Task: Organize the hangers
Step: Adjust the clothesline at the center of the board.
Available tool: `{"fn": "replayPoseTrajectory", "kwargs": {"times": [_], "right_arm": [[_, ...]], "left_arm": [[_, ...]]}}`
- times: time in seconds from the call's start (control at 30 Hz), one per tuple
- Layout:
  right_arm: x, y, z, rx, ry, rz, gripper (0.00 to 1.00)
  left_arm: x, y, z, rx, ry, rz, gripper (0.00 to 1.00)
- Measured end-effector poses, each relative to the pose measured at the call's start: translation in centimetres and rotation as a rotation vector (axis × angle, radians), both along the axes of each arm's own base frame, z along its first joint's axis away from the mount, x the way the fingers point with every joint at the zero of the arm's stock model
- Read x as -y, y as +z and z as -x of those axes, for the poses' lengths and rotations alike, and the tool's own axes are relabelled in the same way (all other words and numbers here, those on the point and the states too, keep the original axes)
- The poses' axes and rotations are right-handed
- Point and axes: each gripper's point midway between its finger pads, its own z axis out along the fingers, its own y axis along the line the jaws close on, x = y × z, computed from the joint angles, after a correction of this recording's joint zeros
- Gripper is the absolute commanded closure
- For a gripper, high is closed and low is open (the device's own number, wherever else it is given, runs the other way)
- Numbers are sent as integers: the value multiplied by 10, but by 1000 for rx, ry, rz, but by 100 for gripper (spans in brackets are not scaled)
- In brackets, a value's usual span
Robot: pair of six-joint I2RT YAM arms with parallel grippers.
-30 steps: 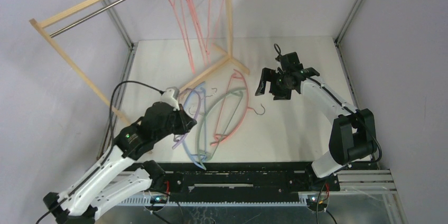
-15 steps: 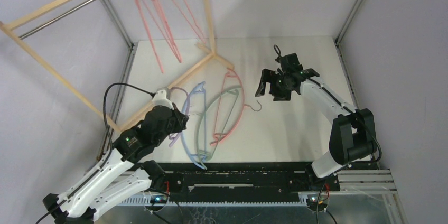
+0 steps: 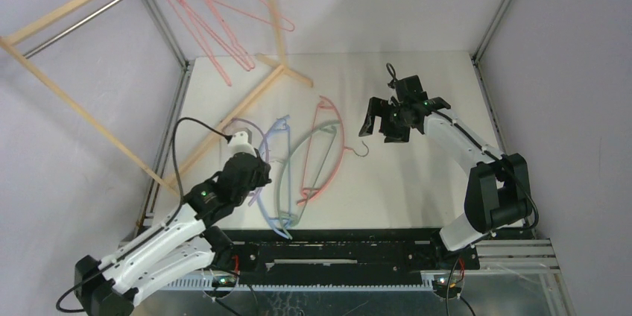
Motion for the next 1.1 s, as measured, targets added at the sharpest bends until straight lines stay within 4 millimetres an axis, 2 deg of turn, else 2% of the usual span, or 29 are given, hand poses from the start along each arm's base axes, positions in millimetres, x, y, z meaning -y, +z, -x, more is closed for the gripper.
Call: {"fn": "replayPoseTrajectory", "kwargs": {"times": [0.17,0.37,0.57,0.77,0.97,1.1], "right_arm": [[-7,4,-1,3,12,-38,1],[-9,6,-1,4,14,-57,1],[-10,6,-1,1,15,-64,1],[-11,-2,-4,-32,17,-57,1],[-15,6,-18,-12,18,-62,1],[-16,7,-21,-9,19,-62,0]], "left_arm": [[1,-34,-6,-36,3,-66,100],[2,-56,-15,-36,-16,-137,100],[20,-80,-28,-47,-67,-202,100],[36,-111,-28,-78,-142,-299,100],[47,-117,-26,-57,-192,-337,100],[69,-115,-19,-32,-275,-337,100]]}}
